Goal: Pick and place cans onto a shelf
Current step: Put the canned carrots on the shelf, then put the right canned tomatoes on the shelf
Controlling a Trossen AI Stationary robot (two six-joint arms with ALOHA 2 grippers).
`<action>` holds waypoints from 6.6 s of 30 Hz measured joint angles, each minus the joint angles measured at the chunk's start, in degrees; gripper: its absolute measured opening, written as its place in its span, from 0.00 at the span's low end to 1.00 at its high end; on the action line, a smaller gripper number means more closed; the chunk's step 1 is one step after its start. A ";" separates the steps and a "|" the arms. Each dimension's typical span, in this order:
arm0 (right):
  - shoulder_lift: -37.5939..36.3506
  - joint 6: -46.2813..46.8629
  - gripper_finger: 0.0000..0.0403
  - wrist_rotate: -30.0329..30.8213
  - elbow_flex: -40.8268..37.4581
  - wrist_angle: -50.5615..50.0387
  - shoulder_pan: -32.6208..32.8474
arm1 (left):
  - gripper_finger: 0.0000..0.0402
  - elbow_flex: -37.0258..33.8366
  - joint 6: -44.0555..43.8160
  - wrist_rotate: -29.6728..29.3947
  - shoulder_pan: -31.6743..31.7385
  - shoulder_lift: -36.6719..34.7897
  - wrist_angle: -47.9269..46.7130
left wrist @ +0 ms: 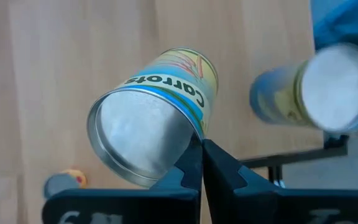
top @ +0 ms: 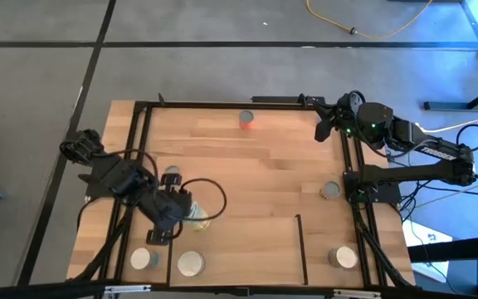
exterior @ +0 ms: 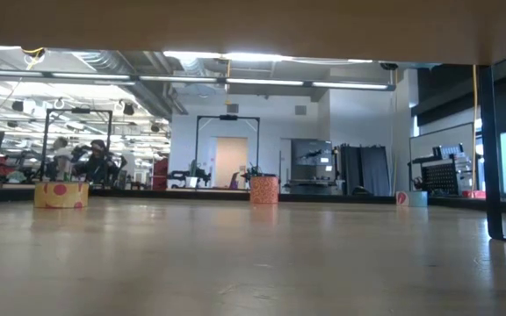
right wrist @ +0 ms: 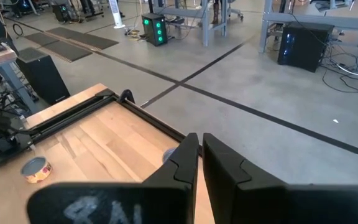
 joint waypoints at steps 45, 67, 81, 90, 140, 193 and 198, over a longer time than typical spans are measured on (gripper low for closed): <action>-0.01 1.48 0.07 0.04 0.00 -3.21 -0.01 | 0.00 4.72 -1.99 6.44 -2.27 7.04 -4.44; -0.01 1.27 0.07 0.02 0.00 -3.23 0.00 | 0.00 4.76 0.68 8.07 -2.27 9.80 -4.57; -0.01 1.27 0.07 0.03 0.00 -3.23 0.00 | 0.04 4.74 0.68 9.05 -2.27 9.79 -4.59; -0.01 1.27 0.07 0.03 0.00 -3.22 -0.01 | 0.08 4.74 0.63 9.25 -1.65 9.81 -4.61; 6.55 -5.59 0.01 -32.26 27.87 -49.77 0.38 | 0.01 10.85 -7.60 -33.46 -0.11 -8.38 -4.66; 9.58 18.84 0.05 -68.56 -0.09 -40.28 31.22 | 0.00 -8.46 -8.06 -31.08 -0.08 -24.24 -4.59; 9.56 19.30 0.02 -71.71 -0.09 -39.13 35.11 | 0.00 -8.46 -8.04 -31.18 -0.08 -24.24 -4.59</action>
